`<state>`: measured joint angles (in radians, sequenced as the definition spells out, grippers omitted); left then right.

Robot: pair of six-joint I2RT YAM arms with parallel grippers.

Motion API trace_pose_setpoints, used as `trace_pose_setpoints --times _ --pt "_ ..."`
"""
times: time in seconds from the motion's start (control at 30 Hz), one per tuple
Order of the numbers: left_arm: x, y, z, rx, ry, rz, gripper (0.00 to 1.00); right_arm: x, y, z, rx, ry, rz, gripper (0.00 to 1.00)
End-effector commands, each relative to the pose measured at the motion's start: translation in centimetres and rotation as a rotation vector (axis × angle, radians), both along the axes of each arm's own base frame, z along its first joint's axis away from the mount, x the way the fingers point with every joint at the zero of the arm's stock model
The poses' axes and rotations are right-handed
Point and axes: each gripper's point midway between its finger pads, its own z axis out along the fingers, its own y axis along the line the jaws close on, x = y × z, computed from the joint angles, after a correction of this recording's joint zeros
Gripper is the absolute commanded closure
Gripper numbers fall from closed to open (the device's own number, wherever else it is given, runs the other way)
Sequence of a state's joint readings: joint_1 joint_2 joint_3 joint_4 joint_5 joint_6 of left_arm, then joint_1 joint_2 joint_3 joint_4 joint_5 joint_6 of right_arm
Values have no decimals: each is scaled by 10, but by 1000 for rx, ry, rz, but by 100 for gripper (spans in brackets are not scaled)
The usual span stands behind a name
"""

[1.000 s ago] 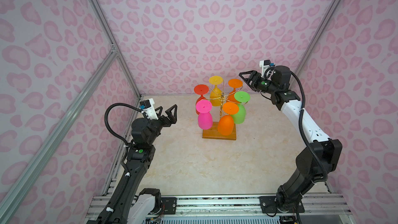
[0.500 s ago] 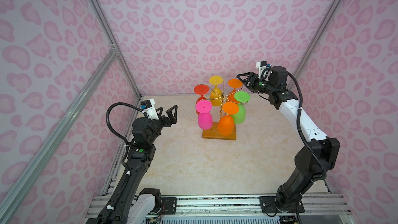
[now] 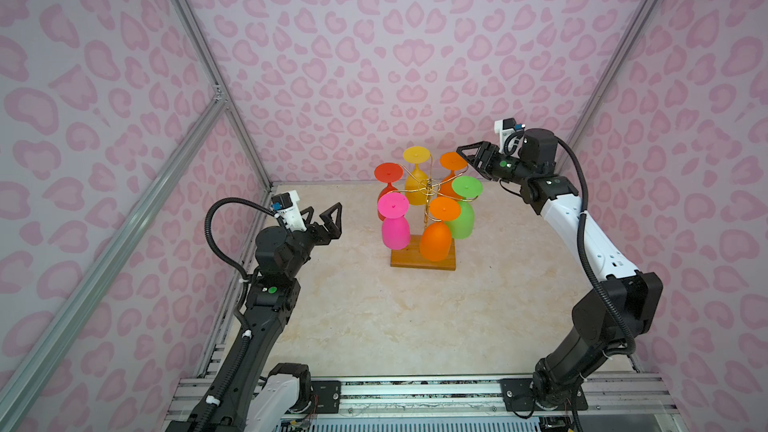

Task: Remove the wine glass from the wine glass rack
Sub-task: 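Raise the right gripper to the rear orange glass while the left gripper opens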

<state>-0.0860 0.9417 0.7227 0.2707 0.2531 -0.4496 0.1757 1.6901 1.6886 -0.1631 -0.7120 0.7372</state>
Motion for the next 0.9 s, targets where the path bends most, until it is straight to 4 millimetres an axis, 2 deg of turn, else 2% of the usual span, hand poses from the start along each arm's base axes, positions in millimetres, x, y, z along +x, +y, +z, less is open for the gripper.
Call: trace_pose_setpoints --times 0.0,0.4,0.87 --pt "0 1 10 4 -24 3 3 -1 0 3 -17 -27 3 35" --pt "-2 2 8 5 -19 12 3 -7 5 2 -3 -20 36 37" --pt "-1 2 3 6 -6 14 3 -2 1 -5 -29 -3 6 35"
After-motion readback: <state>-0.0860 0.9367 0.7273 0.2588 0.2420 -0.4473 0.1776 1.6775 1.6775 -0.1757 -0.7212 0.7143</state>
